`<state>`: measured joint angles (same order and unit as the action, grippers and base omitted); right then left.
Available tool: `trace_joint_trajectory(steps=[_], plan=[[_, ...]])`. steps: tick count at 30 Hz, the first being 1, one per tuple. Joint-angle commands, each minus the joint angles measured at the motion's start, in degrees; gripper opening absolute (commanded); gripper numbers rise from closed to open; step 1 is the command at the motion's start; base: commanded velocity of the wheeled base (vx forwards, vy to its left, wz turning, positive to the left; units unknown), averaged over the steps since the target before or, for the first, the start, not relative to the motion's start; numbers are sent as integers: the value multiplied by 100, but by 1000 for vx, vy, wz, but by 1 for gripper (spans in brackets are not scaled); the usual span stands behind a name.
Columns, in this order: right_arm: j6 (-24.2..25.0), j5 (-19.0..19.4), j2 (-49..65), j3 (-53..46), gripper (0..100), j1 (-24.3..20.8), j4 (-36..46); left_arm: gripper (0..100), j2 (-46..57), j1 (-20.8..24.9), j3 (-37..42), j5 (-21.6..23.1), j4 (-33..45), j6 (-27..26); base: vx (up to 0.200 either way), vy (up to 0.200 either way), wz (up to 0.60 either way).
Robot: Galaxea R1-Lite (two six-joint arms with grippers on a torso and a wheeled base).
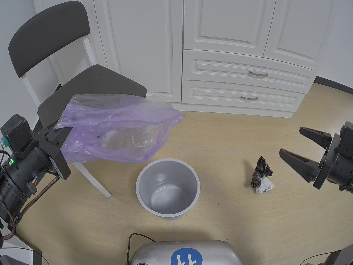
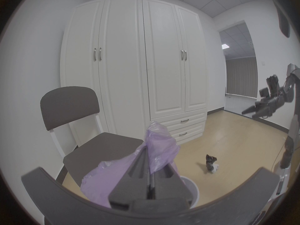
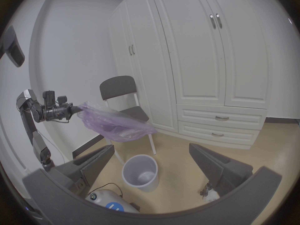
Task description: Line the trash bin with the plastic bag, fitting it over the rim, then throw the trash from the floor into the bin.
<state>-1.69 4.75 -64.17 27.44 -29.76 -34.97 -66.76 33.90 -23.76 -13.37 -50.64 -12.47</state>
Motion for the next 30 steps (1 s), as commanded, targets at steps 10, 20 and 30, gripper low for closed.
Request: trace_joint_trajectory(steps=[10, 20, 30], plan=[[64, -484, -1352, -573, 100, -1155, -660, 0, 163, 530, -217, -482, -702, 34, 0, 0, 0], [600, -1363, -3444, -916, 100, -1489, -3068, 0, 163, 539, -199, -473, -719, 52, 0, 0, 0], [1839, -1952, -4534, -336, 100, -2148, -3499, 0, 163, 618, -243, -464, -737, 61, 0, 0, 0]])
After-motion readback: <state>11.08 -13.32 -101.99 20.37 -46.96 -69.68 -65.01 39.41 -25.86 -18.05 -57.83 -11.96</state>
